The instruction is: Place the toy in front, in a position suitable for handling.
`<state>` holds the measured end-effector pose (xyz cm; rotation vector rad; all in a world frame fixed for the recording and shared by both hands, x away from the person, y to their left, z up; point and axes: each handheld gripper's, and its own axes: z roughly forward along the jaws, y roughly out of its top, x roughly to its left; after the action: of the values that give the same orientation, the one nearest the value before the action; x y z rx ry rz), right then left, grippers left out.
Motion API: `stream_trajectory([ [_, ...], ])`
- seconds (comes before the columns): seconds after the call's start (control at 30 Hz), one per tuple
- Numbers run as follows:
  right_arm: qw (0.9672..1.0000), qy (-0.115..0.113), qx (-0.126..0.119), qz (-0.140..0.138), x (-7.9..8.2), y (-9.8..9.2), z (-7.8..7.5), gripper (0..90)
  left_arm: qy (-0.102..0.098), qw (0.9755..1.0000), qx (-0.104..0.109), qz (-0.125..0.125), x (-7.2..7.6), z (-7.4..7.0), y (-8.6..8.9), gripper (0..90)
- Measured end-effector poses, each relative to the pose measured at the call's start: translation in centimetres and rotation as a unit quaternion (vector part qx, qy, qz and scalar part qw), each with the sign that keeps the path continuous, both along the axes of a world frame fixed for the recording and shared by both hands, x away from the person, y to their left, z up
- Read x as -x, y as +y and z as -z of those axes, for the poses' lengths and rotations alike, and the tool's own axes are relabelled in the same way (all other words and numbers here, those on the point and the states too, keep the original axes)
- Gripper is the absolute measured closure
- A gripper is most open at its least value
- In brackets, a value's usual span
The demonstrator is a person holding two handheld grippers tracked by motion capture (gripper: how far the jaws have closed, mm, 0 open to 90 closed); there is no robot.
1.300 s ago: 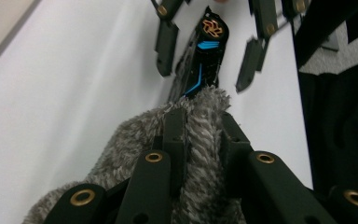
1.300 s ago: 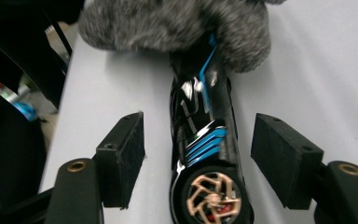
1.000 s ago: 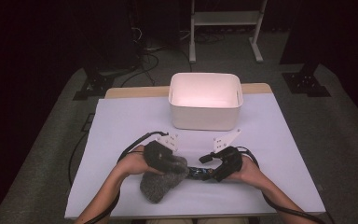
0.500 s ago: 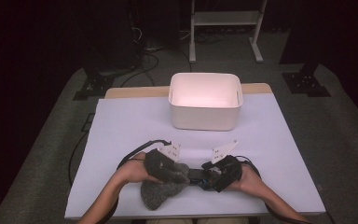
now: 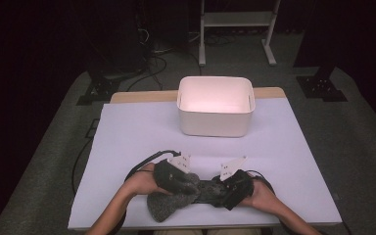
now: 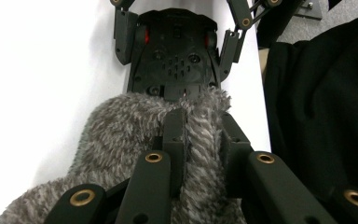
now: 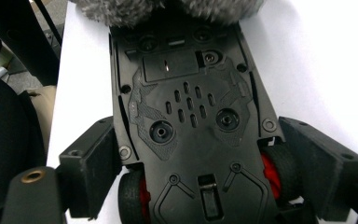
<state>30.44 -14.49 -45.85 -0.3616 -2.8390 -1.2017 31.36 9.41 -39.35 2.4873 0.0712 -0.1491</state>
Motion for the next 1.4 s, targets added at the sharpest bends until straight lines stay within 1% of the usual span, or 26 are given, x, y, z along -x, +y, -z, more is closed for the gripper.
stream_trajectory([
  [0.07, 1.0, 0.001, -0.001, 0.0, 0.0, 0.0, 0.0, 16.2, -0.002, 1.0, 0.003, -0.002, -0.1, 0.1, -0.1, 76.8],
  [0.1, 1.0, 0.002, -0.002, 0.001, 0.0, 0.0, 0.0, 16.2, -0.008, 1.0, 0.004, -0.004, -0.1, 0.2, -0.2, 76.8],
  [0.2, 1.0, 0.0, -0.004, 0.0, -0.1, 0.0, 0.1, 16.2, -0.019, 0.9998, -0.003, -0.008, -0.2, 0.3, -0.6, 75.7],
  [0.27, 1.0, -0.007, -0.001, -0.001, 0.0, 0.1, 0.1, 16.3, -0.021, 0.9997, -0.006, -0.012, -0.1, 0.5, -0.8, 73.7],
  [0.37, 0.9999, -0.016, -0.001, -0.002, 0.2, 0.1, 0.2, 16.2, -0.024, 0.9996, -0.005, -0.016, 0.1, 0.6, -0.7, 67.6],
  [0.47, 0.9999, -0.014, -0.002, -0.002, 0.1, 0.1, 0.2, 16.3, -0.032, 0.9994, -0.004, -0.015, 0.4, 0.4, -0.4, 62.6],
  [0.53, 0.9999, -0.013, -0.002, -0.002, 0.1, 0.0, 0.2, 16.2, -0.034, 0.9992, -0.003, -0.02, 0.5, 0.2, -0.3, 58.8],
  [0.6, 0.9999, -0.014, -0.002, -0.002, 0.1, 0.1, 0.2, 16.2, -0.031, 0.9992, -0.003, -0.024, 0.4, 0.0, -0.2, 55.9],
  [0.77, 0.9999, -0.016, 0.0, -0.003, 0.2, 0.1, 0.1, 16.2, -0.038, 0.9986, -0.007, -0.036, 0.1, -0.6, -0.2, 47.7],
  [0.83, 0.9999, -0.016, 0.001, -0.004, 0.2, 0.1, 0.1, 16.1, -0.04, 0.9983, -0.012, -0.04, 0.0, -0.8, -0.3, 44.8],
  [0.87, 0.9999, -0.016, 0.001, -0.004, 0.2, 0.1, 0.1, 16.1, -0.037, 0.9983, -0.014, -0.044, -0.2, -0.7, -0.3, 42.5],
  [0.93, 0.9998, -0.017, 0.001, -0.005, 0.2, 0.1, 0.1, 16.1, -0.03, 0.998, -0.023, -0.05, -0.5, -0.6, -0.5, 38.2],
  [1.03, 0.9999, -0.015, 0.001, -0.004, 0.2, 0.1, 0.1, 16.1, -0.016, 0.9979, -0.03, -0.056, -1.0, -0.2, -0.8, 36.9],
  [1.07, 0.9999, -0.015, 0.0, -0.004, 0.2, 0.1, 0.1, 16.1, -0.009, 0.9978, -0.034, -0.056, -1.2, 0.0, -0.9, 36.4],
  [1.1, 0.9999, -0.014, -0.001, -0.004, 0.1, 0.0, 0.1, 16.2, -0.005, 0.9975, -0.039, -0.058, -1.3, 0.2, -1.1, 36.1],
  [1.23, 0.9999, -0.014, -0.003, -0.006, 0.1, 0.0, 0.2, 16.2, 0.007, 0.9972, -0.045, -0.06, -1.6, 0.7, -1.5, 36.2],
  [1.3, 0.9998, -0.019, -0.001, -0.009, 0.1, 0.0, 0.2, 16.1, 0.007, 0.9975, -0.047, -0.051, -1.7, 1.0, -1.6, 37.9],
  [1.33, 0.9997, -0.02, 0.0, -0.01, 0.1, 0.0, 0.2, 15.9, 0.011, 0.9975, -0.047, -0.051, -1.6, 1.1, -1.7, 38.4],
  [1.4, 0.9996, -0.024, 0.002, -0.012, 0.2, 0.1, 0.2, 15.3, 0.01, 0.9977, -0.049, -0.045, -1.5, 1.3, -1.8, 39.9],
])
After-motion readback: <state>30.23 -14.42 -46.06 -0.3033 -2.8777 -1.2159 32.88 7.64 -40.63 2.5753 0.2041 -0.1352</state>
